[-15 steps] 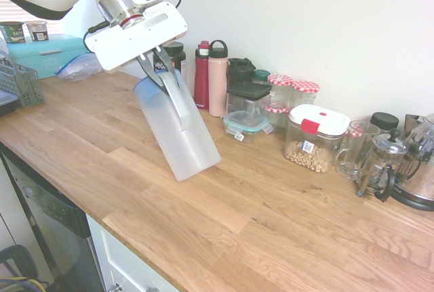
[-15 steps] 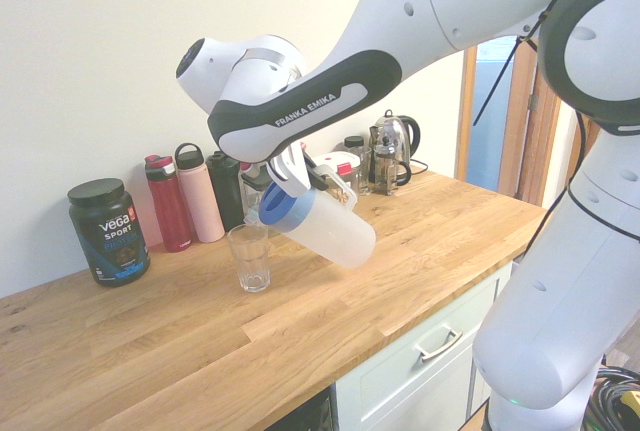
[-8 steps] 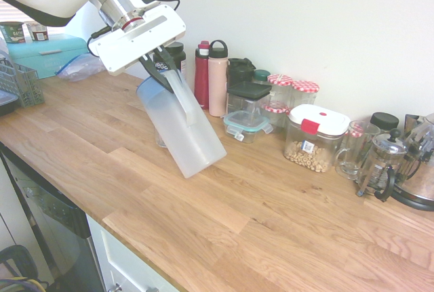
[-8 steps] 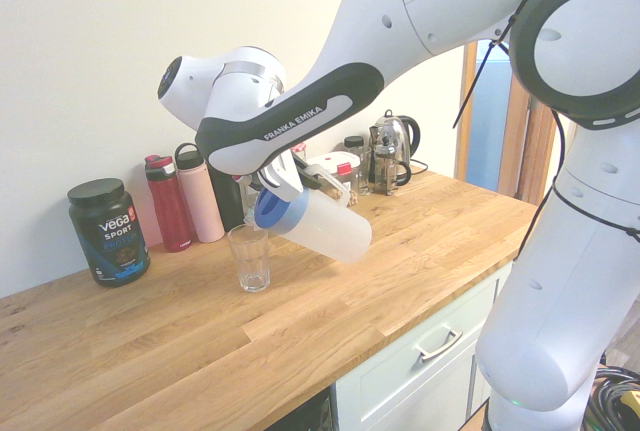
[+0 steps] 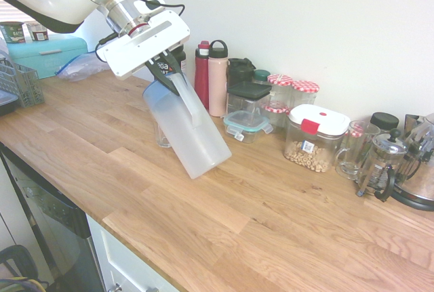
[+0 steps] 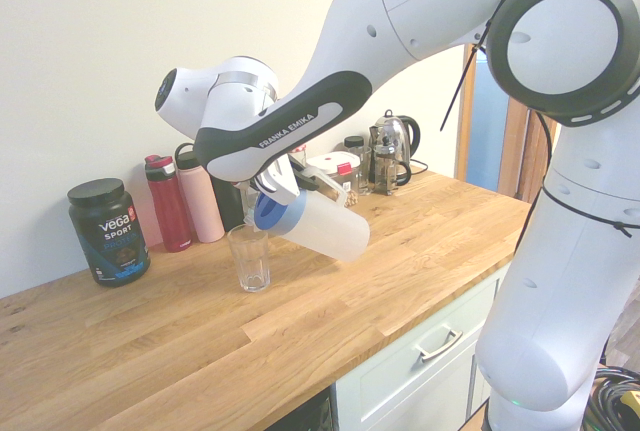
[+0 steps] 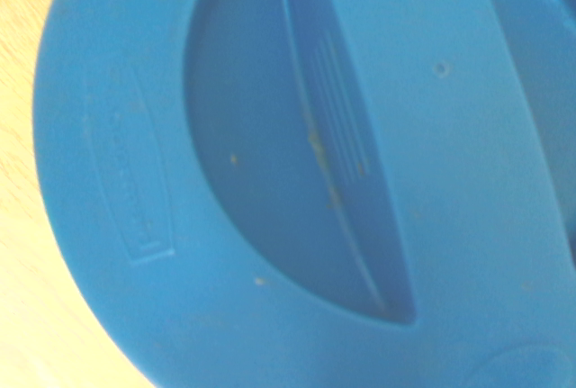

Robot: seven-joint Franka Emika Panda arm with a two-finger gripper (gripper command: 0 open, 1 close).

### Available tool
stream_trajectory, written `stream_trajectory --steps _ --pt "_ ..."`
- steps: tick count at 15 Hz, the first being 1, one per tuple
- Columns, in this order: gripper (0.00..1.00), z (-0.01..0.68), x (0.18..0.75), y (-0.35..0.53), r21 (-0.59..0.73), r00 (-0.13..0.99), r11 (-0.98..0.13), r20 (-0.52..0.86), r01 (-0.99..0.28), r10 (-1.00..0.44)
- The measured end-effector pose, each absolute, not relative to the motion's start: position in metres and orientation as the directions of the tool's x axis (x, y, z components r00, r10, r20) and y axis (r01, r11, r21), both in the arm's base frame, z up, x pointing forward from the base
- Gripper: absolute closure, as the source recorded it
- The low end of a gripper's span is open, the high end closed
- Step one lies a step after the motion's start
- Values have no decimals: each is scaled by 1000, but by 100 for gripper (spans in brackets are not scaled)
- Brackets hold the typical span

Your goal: Pour me some water

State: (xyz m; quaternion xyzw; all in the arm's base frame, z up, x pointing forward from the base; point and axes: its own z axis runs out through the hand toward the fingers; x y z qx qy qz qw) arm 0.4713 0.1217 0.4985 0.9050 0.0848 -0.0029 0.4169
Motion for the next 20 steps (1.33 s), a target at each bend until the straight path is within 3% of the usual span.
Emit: stream_trajectory --steps 6,10,15,20 --pt "100 519 477 107 729 992 -676 -40 111 119" --pt "100 575 469 63 576 999 -817 21 21 40" --pt "100 616 458 -80 345 974 -912 111 -222 -195" --pt "100 564 456 -126 136 886 -877 123 -462 -448"
